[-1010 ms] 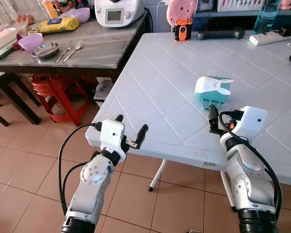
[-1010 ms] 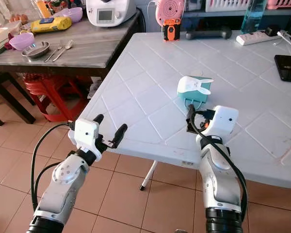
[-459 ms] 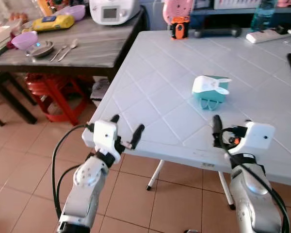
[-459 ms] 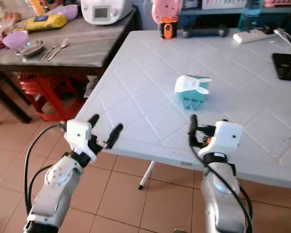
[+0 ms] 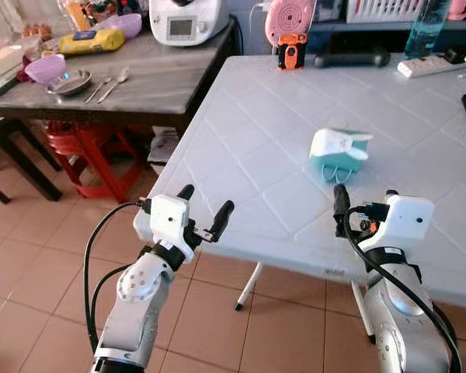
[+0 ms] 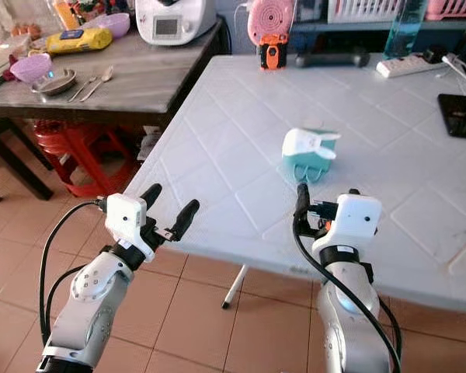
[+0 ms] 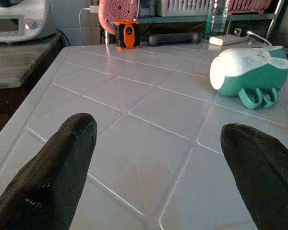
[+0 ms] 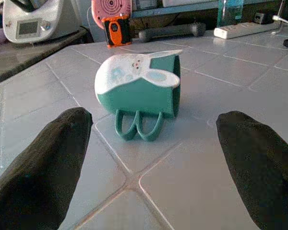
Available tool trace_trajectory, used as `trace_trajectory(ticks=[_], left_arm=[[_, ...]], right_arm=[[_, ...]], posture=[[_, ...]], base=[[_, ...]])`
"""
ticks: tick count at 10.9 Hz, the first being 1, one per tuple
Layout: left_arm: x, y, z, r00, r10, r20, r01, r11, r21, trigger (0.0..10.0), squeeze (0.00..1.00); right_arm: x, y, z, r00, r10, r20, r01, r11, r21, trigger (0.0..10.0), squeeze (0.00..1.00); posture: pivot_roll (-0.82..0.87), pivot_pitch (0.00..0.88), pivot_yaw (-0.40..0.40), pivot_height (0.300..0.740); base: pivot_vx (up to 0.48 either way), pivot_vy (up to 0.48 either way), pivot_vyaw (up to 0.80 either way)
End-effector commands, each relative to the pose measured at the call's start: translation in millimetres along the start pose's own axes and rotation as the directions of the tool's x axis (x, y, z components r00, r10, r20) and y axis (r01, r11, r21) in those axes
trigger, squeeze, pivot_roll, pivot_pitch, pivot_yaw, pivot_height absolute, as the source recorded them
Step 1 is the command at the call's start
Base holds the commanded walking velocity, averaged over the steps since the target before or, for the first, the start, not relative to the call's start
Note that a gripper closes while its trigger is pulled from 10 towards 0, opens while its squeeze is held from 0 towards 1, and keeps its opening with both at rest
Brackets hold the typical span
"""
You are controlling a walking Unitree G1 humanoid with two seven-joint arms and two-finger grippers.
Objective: Setting the table
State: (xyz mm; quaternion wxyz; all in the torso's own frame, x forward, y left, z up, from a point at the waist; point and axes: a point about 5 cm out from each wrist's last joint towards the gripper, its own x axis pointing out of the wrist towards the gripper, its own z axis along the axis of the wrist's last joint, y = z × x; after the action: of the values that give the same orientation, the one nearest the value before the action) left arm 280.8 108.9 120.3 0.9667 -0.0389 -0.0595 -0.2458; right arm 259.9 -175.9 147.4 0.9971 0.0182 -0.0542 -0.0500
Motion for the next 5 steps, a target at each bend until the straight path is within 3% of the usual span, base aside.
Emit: trace_trajectory(ticks=[1,5], left_arm=[[-4.2,3.5,1.3,1.000,0.004,0.000,-0.004,1.000,0.011,10.0,0.00],[-6.1,5.4,0.5,1.000,0.010,-0.012,-0.010,1.000,0.012,10.0,0.00]], right_arm=[[-3.0,4.0,3.9,1.000,0.005,0.009,-0.005,1.000,0.000,10.0,0.00],[-12.2,2.2,1.3,1.000,-0.008,0.004,0.008,0.999,-0.031,10.0,0.00]], posture=[[-0.15,0.100,0.136,0.740],[-0.15,0.106,0.136,0.740]], base=[[0.304,0.000,0.00],[0.290,0.000,0.00]])
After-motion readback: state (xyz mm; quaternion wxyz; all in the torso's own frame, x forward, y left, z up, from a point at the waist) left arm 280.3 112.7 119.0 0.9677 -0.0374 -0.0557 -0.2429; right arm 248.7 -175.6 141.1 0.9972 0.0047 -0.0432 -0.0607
